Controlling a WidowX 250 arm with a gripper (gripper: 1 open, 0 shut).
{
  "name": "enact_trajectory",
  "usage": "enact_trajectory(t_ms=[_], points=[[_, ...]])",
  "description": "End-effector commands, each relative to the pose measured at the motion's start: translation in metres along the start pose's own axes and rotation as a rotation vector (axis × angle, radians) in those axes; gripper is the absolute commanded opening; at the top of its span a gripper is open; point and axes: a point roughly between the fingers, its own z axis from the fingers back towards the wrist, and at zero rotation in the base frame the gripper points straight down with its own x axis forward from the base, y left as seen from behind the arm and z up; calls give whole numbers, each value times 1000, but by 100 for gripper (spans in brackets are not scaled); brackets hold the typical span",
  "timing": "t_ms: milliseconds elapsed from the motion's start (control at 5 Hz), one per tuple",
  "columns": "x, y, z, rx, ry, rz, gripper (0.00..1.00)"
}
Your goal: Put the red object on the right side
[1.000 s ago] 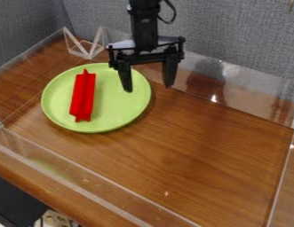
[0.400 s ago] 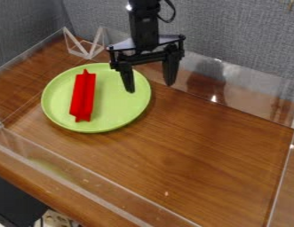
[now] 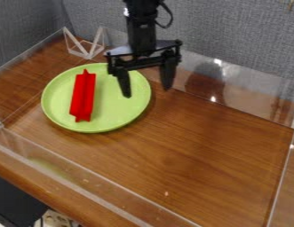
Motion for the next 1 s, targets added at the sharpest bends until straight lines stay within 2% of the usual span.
enact_trajectory(t_ms=[0, 200, 800], points=[[15, 22, 26, -38, -89, 34, 100], [21, 17, 22, -35, -99, 39, 100], [51, 34, 6, 15, -142, 85, 100]])
